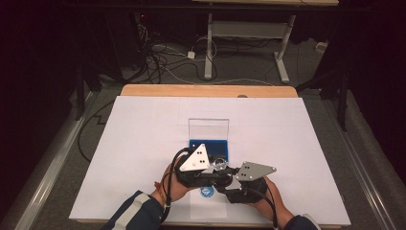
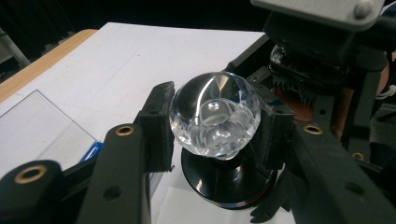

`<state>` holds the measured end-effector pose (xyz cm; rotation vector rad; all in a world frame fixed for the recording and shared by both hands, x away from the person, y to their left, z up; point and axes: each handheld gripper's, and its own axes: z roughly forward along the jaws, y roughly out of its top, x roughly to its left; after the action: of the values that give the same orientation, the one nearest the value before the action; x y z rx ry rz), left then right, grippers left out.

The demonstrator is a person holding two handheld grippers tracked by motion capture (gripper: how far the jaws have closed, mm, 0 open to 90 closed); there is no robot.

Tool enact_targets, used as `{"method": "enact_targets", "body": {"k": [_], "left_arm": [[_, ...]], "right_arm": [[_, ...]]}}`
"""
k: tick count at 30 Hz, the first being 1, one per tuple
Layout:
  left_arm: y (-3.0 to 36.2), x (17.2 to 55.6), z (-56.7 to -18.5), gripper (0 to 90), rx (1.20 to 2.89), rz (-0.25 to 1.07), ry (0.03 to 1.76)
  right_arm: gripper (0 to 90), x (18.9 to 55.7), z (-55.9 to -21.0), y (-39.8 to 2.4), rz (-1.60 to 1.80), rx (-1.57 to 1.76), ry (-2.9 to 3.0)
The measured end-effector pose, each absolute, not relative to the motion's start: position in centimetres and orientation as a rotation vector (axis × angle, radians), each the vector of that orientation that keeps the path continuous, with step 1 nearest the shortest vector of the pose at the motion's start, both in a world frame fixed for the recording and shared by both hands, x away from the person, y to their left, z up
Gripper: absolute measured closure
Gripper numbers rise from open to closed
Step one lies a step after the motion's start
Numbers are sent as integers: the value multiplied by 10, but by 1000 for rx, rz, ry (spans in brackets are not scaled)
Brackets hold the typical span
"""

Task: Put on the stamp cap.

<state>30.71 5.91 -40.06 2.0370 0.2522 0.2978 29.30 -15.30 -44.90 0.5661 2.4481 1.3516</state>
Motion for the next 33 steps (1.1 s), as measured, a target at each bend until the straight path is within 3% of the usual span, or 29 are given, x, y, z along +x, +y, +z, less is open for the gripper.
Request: {"method": "enact_targets", "body": {"k": [21,33], "left_arm": [[66,313,-411,545,1928,179,302],[63,304,-406,545,1900,246,270]], "right_arm": [[389,289,-446,-157,1393,602,2420],[389,284,-442,-158,1423,575,2371]]}}
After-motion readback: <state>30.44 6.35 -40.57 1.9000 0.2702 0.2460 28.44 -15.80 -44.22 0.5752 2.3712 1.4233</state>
